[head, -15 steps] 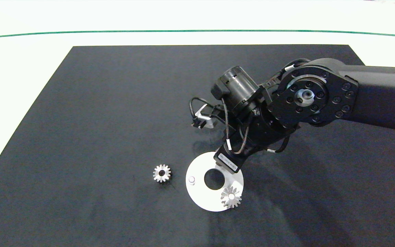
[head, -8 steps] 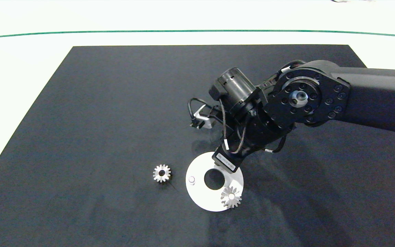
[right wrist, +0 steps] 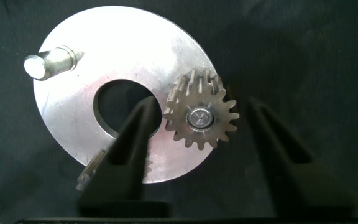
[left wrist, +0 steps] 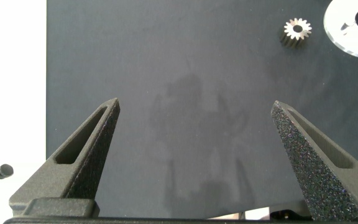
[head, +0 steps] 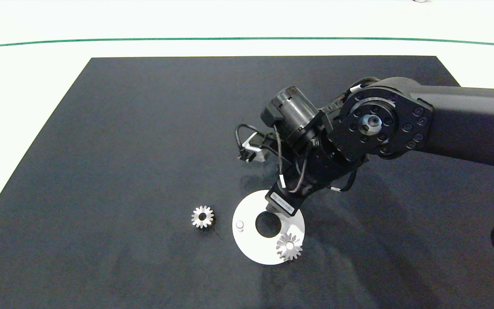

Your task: Install three planetary gears onto the carrier pins

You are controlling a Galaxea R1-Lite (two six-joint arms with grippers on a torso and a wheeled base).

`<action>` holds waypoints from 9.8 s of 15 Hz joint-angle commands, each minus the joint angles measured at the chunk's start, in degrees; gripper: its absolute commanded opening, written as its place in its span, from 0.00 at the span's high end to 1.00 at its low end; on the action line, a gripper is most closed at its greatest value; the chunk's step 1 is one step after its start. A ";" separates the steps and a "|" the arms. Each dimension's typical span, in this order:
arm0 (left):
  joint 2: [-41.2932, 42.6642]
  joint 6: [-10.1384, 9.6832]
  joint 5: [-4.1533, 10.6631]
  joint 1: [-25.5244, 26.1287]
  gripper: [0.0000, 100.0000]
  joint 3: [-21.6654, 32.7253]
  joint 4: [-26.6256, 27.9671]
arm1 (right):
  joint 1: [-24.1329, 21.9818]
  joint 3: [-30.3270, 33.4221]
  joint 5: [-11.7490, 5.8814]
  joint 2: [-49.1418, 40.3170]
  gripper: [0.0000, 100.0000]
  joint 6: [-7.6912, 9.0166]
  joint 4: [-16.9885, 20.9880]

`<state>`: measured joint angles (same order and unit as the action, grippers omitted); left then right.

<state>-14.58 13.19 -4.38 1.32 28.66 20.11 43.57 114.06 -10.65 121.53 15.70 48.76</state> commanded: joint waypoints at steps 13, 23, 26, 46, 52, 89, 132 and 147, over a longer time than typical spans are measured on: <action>0.69 0.26 0.07 -0.09 0.00 -0.80 0.10 | -5.78 -31.44 -1.03 -53.24 0.00 -1.11 -3.50; -14.25 5.27 -3.27 4.04 0.00 -16.09 -21.70 | -11.49 -52.80 -7.89 -86.55 0.00 -1.20 -3.41; -19.08 6.50 -3.01 4.22 0.00 -14.77 -24.68 | -11.49 -58.77 -7.71 -90.33 0.00 -3.48 -4.73; -44.48 7.55 10.62 26.11 0.00 -3.87 -27.50 | -11.31 -78.28 -7.98 -94.46 0.00 -4.28 -21.60; -56.88 6.23 15.71 36.39 0.00 4.56 -24.33 | -11.31 -78.46 -7.63 -94.46 0.00 -4.28 -21.60; -78.06 6.85 17.38 38.59 0.13 17.04 -30.66 | -11.05 -79.60 -7.80 -98.15 0.00 -3.75 -21.52; -79.81 7.64 16.33 38.15 0.98 16.87 -32.77 | -11.05 -81.01 -7.80 -99.38 0.00 -3.05 -21.43; -71.90 8.34 16.33 37.97 1.00 17.66 -27.67 | -11.05 -81.54 -7.80 -99.73 0.00 -2.43 -21.52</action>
<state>-87.98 21.47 11.85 38.72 46.14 -7.59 32.49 32.66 -18.36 21.71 13.19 27.11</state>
